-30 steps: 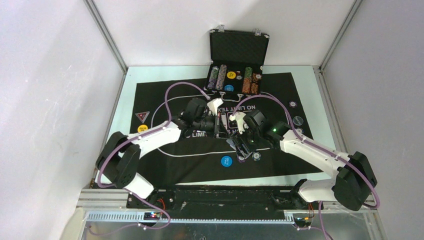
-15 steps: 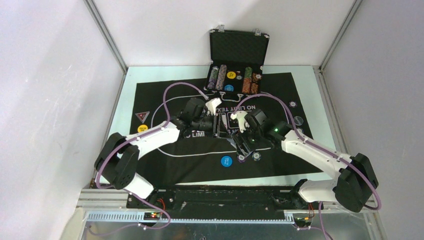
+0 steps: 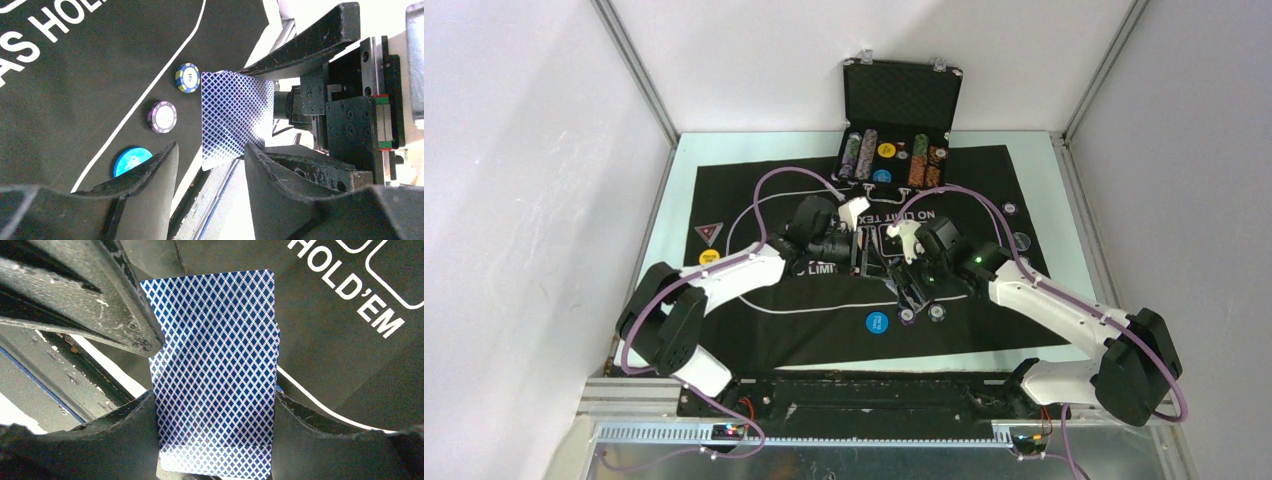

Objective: Distribute texas hold em gaming equipment

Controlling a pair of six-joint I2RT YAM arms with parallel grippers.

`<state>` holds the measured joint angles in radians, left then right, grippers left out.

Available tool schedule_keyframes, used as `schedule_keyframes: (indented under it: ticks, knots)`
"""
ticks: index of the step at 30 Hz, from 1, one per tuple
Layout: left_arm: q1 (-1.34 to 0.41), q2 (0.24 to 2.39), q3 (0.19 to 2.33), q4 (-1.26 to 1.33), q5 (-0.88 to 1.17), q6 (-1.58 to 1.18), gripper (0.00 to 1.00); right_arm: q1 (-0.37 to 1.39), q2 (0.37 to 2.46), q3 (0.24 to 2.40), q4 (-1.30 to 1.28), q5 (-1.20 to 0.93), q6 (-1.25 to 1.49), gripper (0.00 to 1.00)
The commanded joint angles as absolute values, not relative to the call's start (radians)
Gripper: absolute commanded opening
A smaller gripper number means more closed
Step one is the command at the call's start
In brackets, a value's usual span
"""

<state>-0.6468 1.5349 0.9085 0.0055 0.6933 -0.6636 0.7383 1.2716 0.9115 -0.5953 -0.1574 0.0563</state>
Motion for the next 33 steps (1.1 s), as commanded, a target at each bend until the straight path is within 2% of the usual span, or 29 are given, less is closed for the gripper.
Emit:
schedule_keyframes:
  ticks: [1, 5, 10, 15, 33]
  knots:
    - [-0.652, 1.557, 0.911, 0.068, 0.742, -0.691, 0.52, 0.739, 1.244, 0.916, -0.547, -0.155, 0.063, 0.00]
    - [-0.654, 1.560, 0.913, 0.067, 0.738, -0.690, 0.40, 0.739, 1.245, 0.916, -0.546, -0.155, 0.063, 0.00]
    - [-0.655, 1.560, 0.916, 0.058, 0.729, -0.685, 0.16, 0.739, 1.246, 0.915, -0.546, -0.154, 0.063, 0.00]
    - [-0.654, 1.537, 0.931, -0.050, 0.658, -0.636, 0.02, 0.739, 1.247, 0.915, -0.549, -0.144, 0.064, 0.00]
    - [-0.592, 1.363, 0.856, -0.082, 0.595, -0.589, 0.00, 0.718, 1.249, 0.911, -0.550, -0.106, 0.077, 0.00]
